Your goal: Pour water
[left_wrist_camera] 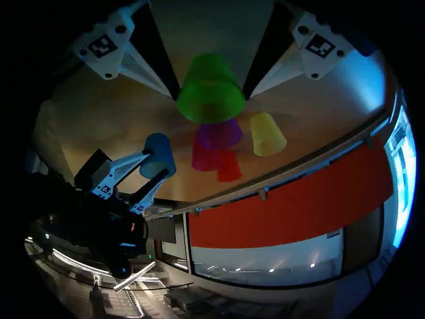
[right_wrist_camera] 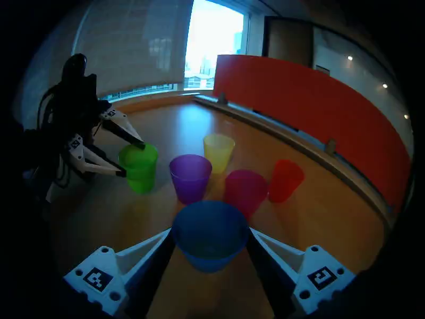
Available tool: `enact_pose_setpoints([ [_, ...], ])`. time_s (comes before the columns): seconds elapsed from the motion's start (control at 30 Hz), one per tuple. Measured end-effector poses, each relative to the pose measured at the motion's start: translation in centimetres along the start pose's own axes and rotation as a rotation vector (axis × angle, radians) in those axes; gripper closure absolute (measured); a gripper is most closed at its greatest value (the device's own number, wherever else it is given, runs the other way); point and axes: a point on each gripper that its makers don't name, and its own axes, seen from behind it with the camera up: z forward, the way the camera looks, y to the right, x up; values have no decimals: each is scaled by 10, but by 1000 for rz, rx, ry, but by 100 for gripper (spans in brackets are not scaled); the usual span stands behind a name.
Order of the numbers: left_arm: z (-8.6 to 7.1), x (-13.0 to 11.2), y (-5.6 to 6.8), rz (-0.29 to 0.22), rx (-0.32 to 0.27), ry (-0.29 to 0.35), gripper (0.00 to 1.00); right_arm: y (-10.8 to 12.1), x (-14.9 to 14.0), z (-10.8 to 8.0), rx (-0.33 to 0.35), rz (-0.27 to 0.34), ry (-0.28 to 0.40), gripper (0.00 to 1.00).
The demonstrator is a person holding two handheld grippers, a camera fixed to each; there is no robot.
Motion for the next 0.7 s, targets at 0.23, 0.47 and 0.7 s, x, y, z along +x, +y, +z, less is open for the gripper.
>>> enact_pose_setpoints([
  [0.23,3,-6,-5,-17,4,-12,13,2,-6,6,0,1,-16,8],
  [0.47,5,-10,-8,-35,7,-18,13,4,-14,9,-1,6,-31,8],
  [0.7,6,-14,-10,-42,8,-28,13,6,-21,13,-3,10,-43,8],
])
